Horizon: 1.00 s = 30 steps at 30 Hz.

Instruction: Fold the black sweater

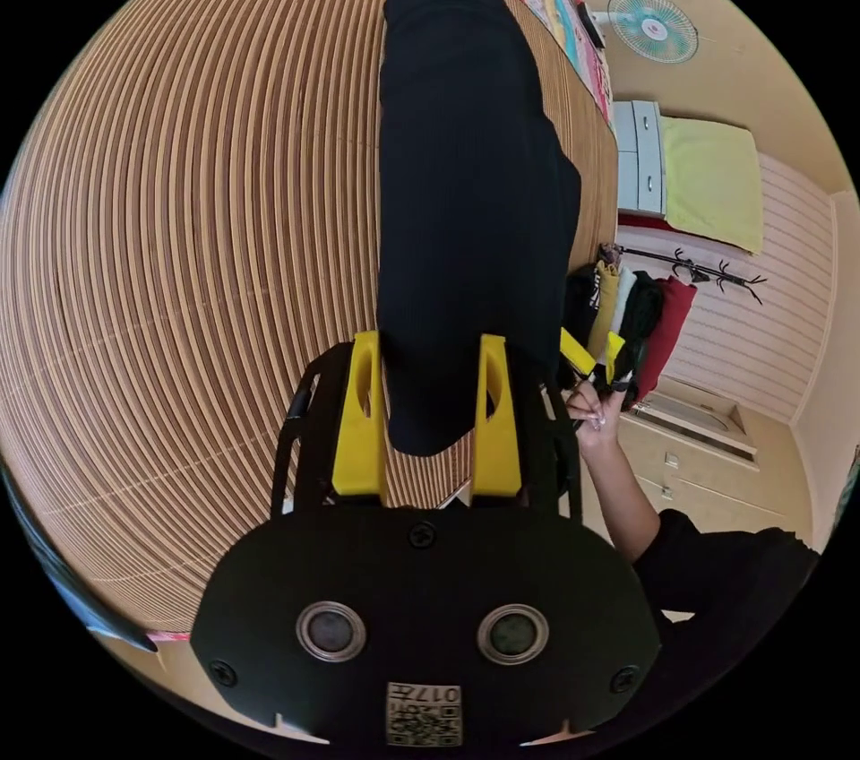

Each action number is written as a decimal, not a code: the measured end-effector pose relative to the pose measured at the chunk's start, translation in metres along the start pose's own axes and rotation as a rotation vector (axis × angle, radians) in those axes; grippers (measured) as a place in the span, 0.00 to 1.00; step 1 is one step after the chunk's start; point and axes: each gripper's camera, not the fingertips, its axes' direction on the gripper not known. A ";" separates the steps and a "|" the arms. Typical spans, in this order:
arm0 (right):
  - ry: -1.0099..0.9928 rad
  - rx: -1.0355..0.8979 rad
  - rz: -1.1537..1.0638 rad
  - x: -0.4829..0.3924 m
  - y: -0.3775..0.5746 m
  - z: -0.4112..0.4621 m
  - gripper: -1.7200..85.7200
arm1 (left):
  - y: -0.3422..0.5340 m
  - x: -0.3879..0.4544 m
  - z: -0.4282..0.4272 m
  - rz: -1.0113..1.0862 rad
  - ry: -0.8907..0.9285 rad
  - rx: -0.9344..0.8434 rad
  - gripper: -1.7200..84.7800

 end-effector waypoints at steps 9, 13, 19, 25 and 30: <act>0.179 -0.393 -0.022 -0.062 -0.058 0.118 0.18 | -0.077 -0.007 -0.045 0.024 -0.071 -0.047 0.19; 0.191 -0.382 -0.018 -0.078 -0.040 0.101 0.14 | -0.099 0.010 -0.031 0.027 -0.042 -0.126 0.18; 0.590 -0.351 0.035 -0.084 0.007 -0.003 0.13 | -0.110 0.108 0.090 0.153 0.157 -0.364 0.17; 1.305 -0.179 0.029 -0.155 0.064 -0.065 0.12 | -0.088 0.239 0.200 0.372 0.192 -0.700 0.15; 1.029 -0.059 -0.022 -0.174 0.083 -0.025 0.13 | -0.072 0.252 0.190 0.464 -0.059 -0.841 0.15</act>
